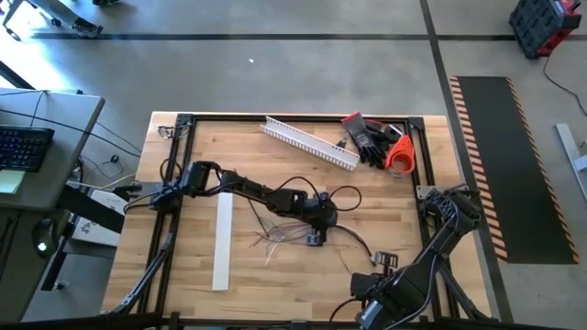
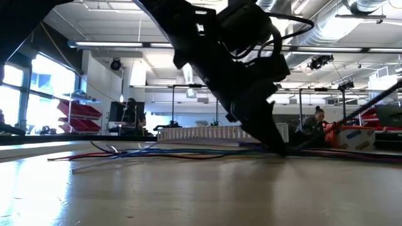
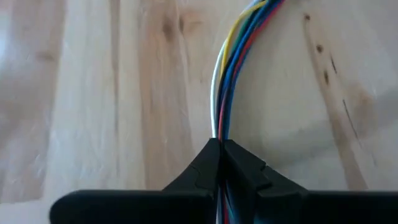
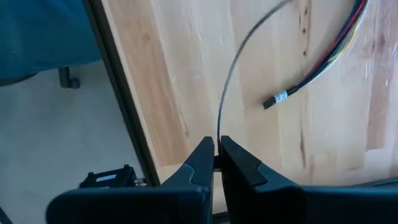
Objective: Ziptie cables
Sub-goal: Wrap the right zip tie on the cable
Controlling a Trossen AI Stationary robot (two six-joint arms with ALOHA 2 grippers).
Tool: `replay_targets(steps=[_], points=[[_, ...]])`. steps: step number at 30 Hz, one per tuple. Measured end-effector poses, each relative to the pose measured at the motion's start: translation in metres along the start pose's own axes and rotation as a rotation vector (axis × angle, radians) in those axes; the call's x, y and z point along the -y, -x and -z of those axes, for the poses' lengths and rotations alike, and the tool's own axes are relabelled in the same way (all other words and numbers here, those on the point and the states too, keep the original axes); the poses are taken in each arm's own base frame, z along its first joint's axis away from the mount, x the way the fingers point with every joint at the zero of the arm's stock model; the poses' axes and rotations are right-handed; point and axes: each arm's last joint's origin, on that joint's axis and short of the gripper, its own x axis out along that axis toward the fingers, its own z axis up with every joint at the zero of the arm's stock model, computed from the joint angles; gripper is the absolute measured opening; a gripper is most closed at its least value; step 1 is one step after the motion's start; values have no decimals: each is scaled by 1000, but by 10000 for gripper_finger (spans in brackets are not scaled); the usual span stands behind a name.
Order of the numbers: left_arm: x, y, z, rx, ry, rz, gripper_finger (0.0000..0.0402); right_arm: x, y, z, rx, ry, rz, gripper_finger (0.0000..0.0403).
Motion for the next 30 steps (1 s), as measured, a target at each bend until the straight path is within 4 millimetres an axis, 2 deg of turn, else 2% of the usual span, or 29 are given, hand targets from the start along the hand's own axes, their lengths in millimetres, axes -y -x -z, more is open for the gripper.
replay_targets(steps=[6, 17, 25, 30], points=[[2, 31, -23, 72, 5, 8, 0, 8, 0, -12, -1, 41, 0, 0], [21, 36, -25, 78, -26, 28, 0, 19, 0, -28, -65, -1, -48, 0], [21, 36, -26, 82, -24, 28, 0, 24, -1, -35, -83, -98, -56, 0], [21, 36, -25, 83, -16, 28, 0, 23, -2, -35, -160, -181, -101, 0]])
